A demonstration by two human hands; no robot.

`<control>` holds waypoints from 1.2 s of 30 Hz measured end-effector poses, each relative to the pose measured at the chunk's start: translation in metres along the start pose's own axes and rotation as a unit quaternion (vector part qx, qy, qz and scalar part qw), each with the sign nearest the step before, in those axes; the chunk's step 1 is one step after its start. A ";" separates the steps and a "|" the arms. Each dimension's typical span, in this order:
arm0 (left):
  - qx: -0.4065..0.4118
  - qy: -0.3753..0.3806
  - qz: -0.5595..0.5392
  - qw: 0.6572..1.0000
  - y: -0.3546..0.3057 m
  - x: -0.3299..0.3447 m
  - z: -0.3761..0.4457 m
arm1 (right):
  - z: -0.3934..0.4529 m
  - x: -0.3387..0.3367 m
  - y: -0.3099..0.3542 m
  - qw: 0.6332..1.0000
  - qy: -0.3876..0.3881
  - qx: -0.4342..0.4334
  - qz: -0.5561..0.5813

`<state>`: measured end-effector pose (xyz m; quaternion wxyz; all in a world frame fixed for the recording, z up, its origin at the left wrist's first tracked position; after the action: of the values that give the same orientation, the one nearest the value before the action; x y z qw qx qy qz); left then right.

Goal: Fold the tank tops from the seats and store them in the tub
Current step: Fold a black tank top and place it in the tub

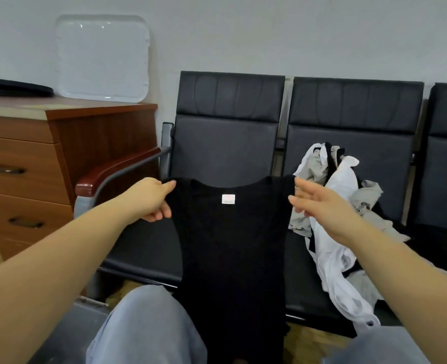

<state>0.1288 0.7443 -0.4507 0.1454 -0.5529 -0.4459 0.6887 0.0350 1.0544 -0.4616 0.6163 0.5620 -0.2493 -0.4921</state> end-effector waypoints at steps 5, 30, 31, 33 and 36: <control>-0.051 0.040 -0.177 0.982 0.037 0.058 0.039 | 0.024 0.040 -0.061 0.993 0.024 0.111 0.017; 0.112 0.118 0.507 0.846 0.132 0.186 0.259 | 0.211 0.112 -0.261 0.847 -0.072 -0.055 -0.524; 0.111 0.116 0.503 0.849 0.132 0.186 0.266 | 0.219 0.112 -0.263 0.846 -0.092 -0.068 -0.521; 0.122 0.106 0.497 0.853 0.133 0.186 0.277 | 0.233 0.110 -0.265 0.845 -0.133 -0.087 -0.511; 0.162 0.077 0.491 0.852 0.131 0.183 0.288 | 0.247 0.107 -0.265 0.883 -0.145 -0.025 -0.446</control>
<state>-0.1532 0.6673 -0.6709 -0.0903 -0.7198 0.0141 0.6882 -0.2219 0.8796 -0.6762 0.3024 0.5204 -0.0469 -0.7972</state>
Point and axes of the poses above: each hand's wrist, its own z-axis towards the middle knuckle, its own x-axis out of the palm, y = z × x, the point moved 2 cm from there along z, towards the middle knuckle, and after that the axes turned 5 degrees about z, right-handed, at the moved point
